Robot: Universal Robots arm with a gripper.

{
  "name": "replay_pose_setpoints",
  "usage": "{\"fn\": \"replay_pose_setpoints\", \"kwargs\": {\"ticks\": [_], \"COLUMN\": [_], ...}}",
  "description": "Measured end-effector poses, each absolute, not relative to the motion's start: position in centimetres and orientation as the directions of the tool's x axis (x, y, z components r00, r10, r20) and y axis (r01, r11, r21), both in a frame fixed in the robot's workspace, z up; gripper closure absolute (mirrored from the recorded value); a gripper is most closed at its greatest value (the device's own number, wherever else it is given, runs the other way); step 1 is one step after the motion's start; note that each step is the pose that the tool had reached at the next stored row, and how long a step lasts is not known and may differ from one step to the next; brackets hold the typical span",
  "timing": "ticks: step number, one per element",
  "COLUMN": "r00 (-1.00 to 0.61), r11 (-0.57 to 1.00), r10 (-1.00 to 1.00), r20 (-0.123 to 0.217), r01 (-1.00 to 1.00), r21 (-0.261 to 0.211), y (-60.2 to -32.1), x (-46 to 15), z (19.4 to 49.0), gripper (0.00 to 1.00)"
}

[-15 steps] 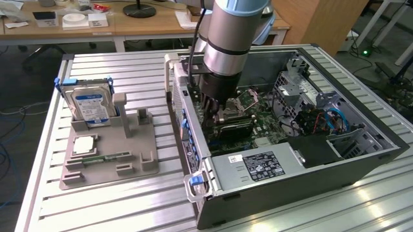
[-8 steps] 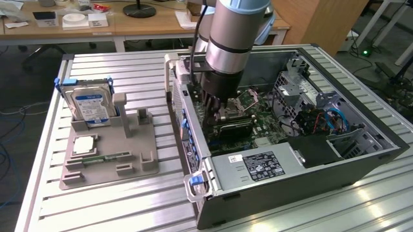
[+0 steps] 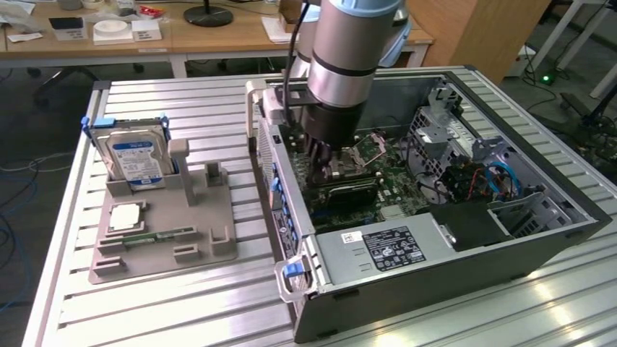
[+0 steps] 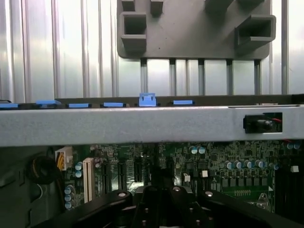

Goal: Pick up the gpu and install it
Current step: 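Press down on the gpu until it lock into place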

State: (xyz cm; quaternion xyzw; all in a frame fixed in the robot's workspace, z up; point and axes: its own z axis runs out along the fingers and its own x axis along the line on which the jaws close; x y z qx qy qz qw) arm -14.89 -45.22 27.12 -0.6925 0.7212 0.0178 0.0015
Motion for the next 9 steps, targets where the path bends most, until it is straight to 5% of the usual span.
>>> {"fn": "replay_pose_setpoints", "kwargs": {"ticks": [9], "r00": [-0.038], "r11": [0.038], "r10": [-0.999], "r20": [-0.028], "r01": [-0.999], "r21": [-0.002], "y": [-45.22], "x": [-14.88], "z": [27.08], "gripper": [0.89]}}
